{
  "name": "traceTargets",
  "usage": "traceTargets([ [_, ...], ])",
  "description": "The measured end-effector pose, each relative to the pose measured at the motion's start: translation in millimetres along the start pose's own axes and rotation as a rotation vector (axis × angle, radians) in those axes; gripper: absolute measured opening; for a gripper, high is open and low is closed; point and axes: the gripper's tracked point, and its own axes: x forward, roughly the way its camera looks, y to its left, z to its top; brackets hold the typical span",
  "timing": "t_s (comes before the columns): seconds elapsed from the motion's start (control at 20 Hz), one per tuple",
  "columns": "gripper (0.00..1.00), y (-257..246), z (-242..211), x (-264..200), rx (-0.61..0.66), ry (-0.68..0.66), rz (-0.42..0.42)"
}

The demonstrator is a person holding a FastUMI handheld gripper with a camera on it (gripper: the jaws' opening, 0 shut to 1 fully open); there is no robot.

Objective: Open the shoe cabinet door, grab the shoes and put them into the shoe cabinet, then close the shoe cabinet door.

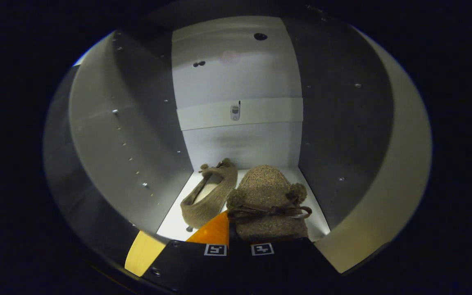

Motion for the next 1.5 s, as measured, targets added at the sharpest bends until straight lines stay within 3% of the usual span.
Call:
traceTargets([
  [0.5, 0.07, -26, 3, 121, -0.052, 0.071, -0.102],
  [0.9, 0.12, -34, -14, 144, -0.033, 0.129, -0.130],
  [1.1, 0.28, -31, -17, 133, -0.021, 0.154, -0.129],
  [1.35, 0.68, -28, -14, 104, 0.019, 0.162, -0.119],
  [1.5, 0.82, -21, -7, 80, 0.006, 0.133, -0.093],
])
